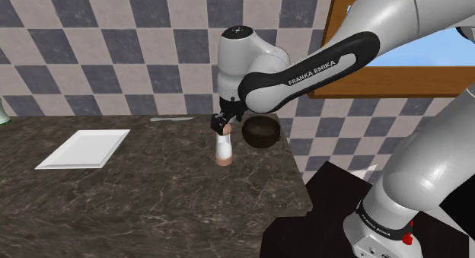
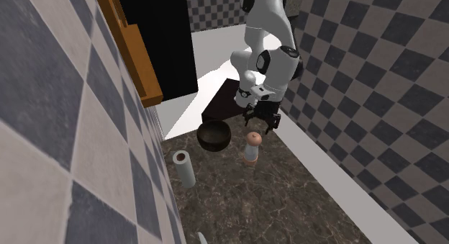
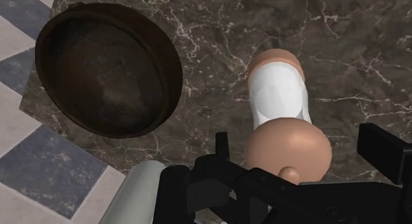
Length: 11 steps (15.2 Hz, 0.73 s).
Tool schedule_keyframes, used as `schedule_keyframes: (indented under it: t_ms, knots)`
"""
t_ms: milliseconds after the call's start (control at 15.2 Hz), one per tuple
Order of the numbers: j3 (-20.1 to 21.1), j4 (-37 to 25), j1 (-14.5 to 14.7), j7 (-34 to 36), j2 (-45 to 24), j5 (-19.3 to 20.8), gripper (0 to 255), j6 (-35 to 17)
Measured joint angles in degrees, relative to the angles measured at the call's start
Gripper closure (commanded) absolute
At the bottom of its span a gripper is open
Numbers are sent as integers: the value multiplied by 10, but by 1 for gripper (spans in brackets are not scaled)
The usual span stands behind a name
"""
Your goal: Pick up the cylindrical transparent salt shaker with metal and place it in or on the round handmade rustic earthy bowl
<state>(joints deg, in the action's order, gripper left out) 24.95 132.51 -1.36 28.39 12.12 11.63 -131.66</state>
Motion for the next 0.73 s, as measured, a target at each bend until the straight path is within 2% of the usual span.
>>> schedule_keyframes:
  t_ms: [462,726]
  knots:
    - [8,5,-12,33,-50,41,0,-49]
    - [7,6,-14,37,-57,47,0,-56]
